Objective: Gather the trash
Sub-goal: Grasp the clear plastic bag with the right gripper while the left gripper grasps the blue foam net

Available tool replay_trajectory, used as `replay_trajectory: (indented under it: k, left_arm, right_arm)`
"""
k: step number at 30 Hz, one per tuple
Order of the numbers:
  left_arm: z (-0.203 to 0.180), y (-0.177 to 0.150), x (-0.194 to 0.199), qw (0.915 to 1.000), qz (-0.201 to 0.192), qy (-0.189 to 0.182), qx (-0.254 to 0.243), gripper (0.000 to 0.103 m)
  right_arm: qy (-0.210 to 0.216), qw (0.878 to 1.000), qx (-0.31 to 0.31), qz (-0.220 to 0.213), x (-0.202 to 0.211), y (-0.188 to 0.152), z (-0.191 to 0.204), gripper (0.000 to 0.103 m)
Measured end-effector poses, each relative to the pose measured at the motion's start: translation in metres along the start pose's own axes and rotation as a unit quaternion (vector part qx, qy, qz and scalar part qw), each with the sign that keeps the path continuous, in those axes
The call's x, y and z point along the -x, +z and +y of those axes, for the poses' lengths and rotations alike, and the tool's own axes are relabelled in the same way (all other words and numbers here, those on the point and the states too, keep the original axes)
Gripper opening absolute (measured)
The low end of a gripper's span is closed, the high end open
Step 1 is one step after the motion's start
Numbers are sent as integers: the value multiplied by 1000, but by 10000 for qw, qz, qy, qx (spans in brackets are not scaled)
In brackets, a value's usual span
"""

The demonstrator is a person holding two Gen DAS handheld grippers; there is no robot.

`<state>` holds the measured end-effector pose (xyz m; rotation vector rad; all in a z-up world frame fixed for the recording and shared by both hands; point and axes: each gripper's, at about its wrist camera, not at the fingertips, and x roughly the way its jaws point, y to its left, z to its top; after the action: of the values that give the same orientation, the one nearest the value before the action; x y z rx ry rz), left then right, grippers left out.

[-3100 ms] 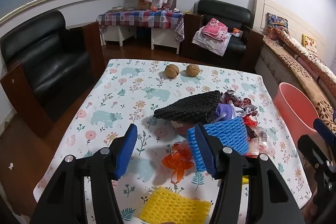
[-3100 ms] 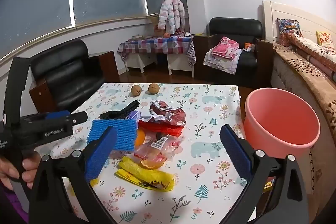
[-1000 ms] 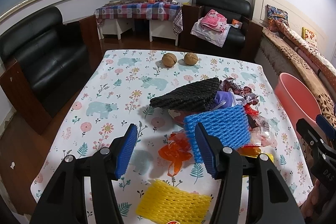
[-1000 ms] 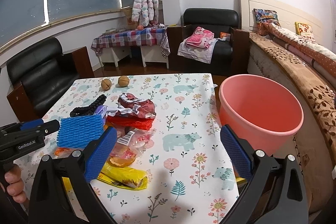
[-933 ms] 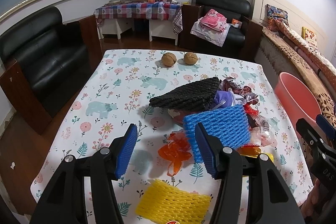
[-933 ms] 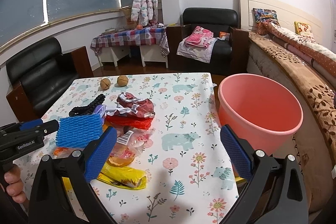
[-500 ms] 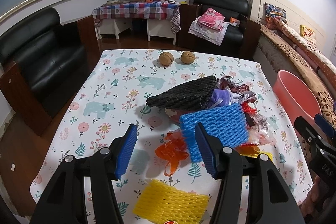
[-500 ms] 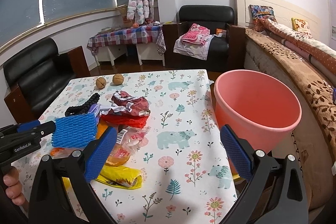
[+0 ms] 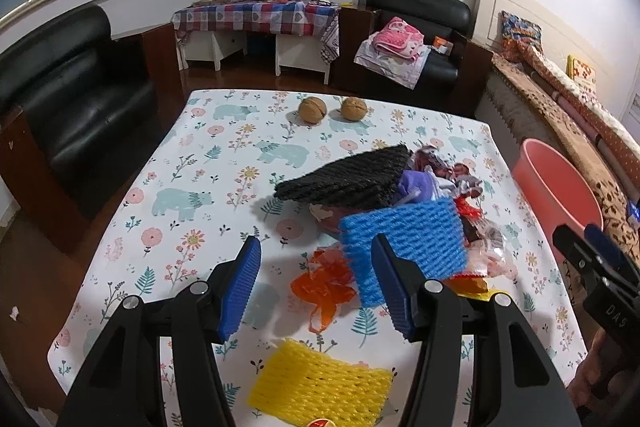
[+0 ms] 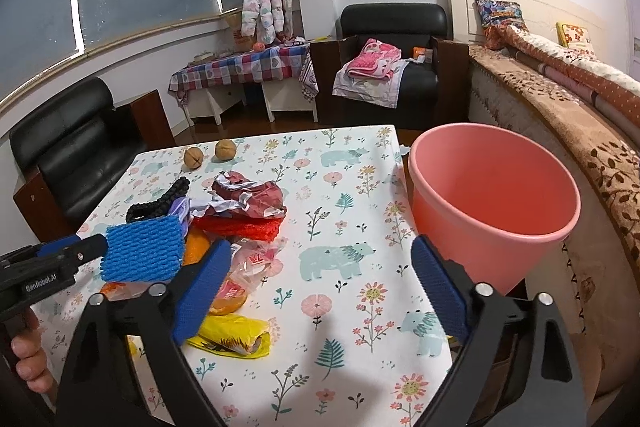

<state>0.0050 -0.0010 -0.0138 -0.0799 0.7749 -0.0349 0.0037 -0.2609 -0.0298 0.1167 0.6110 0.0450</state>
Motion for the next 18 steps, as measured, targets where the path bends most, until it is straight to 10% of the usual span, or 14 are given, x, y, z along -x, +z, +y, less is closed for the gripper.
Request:
replay_trajectory:
  k: [18]
  left_arm:
    - [49, -19, 17, 9980, 258, -472, -322, 57]
  right_arm:
    - [680, 9968, 189, 374, -9, -6, 9, 68]
